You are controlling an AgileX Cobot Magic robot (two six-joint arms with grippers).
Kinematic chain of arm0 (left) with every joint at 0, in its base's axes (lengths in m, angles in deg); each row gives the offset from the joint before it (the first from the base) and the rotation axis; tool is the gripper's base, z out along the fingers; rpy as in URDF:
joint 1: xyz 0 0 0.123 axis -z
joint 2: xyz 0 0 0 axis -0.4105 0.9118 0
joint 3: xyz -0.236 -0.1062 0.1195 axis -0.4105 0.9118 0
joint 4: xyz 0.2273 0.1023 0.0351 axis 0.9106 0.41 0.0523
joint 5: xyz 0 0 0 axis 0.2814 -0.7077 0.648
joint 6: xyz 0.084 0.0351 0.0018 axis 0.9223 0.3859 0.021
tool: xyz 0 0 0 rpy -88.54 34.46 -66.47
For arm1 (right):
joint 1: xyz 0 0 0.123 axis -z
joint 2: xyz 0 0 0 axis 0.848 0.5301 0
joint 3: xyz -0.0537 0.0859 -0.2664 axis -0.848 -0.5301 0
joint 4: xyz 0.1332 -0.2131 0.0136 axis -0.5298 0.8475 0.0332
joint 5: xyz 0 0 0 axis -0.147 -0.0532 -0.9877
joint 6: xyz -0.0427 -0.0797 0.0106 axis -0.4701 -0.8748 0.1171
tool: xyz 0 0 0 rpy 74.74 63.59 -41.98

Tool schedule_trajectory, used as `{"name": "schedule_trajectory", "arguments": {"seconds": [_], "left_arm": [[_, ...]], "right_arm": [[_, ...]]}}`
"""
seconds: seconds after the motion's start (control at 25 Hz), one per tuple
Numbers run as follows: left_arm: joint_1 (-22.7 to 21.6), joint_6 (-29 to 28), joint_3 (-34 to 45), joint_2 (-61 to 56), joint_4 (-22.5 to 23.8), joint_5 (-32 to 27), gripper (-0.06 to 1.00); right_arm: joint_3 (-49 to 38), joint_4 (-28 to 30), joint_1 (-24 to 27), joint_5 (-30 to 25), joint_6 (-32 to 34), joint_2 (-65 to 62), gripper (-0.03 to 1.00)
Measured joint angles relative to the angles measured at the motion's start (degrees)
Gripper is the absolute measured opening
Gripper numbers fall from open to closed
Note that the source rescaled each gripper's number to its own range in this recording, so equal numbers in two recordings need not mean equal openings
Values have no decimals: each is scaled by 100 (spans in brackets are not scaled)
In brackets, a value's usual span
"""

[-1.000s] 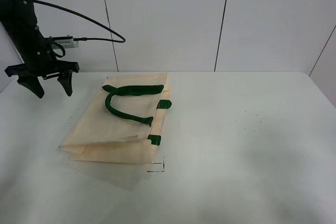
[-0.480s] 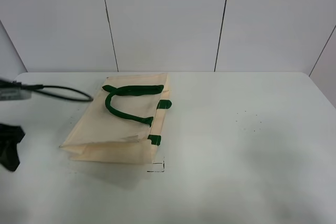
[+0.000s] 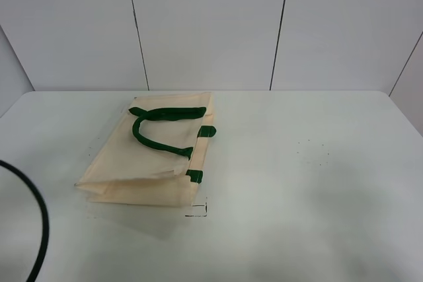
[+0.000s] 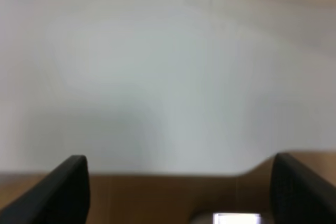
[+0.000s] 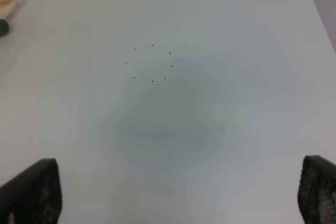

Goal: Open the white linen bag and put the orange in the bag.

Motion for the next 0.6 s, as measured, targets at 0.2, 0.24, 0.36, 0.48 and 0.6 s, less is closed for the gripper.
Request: {"name": "schedule_trajectory", "arguments": {"seconds": [0.2, 0.24, 0.36, 0.48, 0.6], "left_arm": [[0, 41, 19, -1334, -15, 0, 95], [0, 41, 19, -1570, -15, 0, 95], [0, 41, 19, -2097, -15, -5, 95], [0, 41, 19, -2243, -15, -20, 95], [0, 46, 19, -2250, -17, -20, 95]], "right_arm": [[0, 0, 0, 0, 0, 0, 100], [0, 0, 0, 0, 0, 0, 100], [0, 0, 0, 0, 0, 0, 100], [0, 0, 0, 0, 0, 0, 100], [0, 0, 0, 0, 0, 0, 100]]}}
